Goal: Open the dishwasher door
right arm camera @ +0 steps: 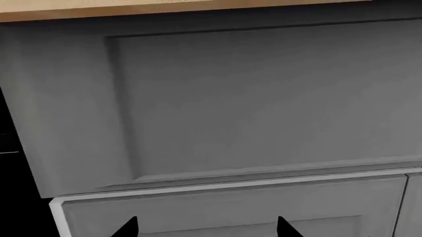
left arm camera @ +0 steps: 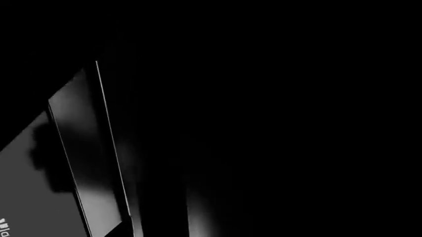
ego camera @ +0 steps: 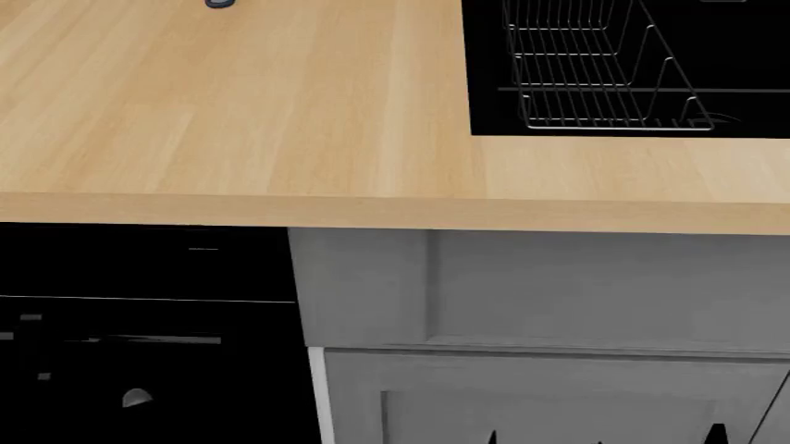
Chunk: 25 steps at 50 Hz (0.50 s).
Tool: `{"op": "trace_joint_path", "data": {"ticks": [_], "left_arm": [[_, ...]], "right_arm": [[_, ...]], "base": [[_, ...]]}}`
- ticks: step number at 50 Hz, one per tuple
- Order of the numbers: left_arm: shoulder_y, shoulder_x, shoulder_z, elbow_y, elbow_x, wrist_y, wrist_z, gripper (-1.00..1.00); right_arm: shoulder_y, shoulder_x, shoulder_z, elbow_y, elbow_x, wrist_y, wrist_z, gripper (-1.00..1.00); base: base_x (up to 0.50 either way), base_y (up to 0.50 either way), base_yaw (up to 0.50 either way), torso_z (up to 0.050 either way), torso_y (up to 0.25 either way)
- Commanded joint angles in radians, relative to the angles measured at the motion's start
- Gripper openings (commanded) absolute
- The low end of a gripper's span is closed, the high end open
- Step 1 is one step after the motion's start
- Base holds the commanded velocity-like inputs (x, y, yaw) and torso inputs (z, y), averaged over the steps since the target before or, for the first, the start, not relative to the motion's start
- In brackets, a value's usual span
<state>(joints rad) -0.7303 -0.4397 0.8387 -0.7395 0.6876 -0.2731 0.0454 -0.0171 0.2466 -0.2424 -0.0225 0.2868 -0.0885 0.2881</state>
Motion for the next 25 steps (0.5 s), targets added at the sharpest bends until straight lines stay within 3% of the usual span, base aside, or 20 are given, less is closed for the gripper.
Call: {"op": "trace_joint_path", "data": {"ticks": [1,9,16,17,25], "left_arm": [[-0.110,0.085,0.035,-0.271,0.000,0.100,-0.068,1.00],[-0.204,0.176,0.063,-0.558,-0.009,0.215,-0.147,1.00],[-0.203,0.172,0.082,-0.564,-0.043,0.214,-0.155,1.00],[-0.203,0.171,0.084,-0.564,-0.047,0.218,-0.154,-1.00],[-0.195,0.150,0.085,-0.503,-0.053,0.215,-0.143,-1.00]], "right_arm": [[-0.001,0.004,0.000,0.005,0.005,-0.006,0.005,1.00],[0.001,0.007,0.003,0.011,0.010,-0.011,0.008,1.00],[0.003,0.008,-0.001,0.013,0.011,-0.010,0.010,1.00],[0.004,0.008,-0.002,0.013,0.011,-0.010,0.011,1.00],[0.009,0.011,-0.006,0.013,0.011,-0.008,0.012,1.00]], "base": [[0.00,0.00,0.00,0.000,0.000],[0.01,0.00,0.00,0.000,0.000],[0.04,0.00,-0.02,-0.002,0.000],[0.03,0.00,-0.02,0.000,0.000],[0.03,0.00,-0.01,-0.003,0.000]]}}
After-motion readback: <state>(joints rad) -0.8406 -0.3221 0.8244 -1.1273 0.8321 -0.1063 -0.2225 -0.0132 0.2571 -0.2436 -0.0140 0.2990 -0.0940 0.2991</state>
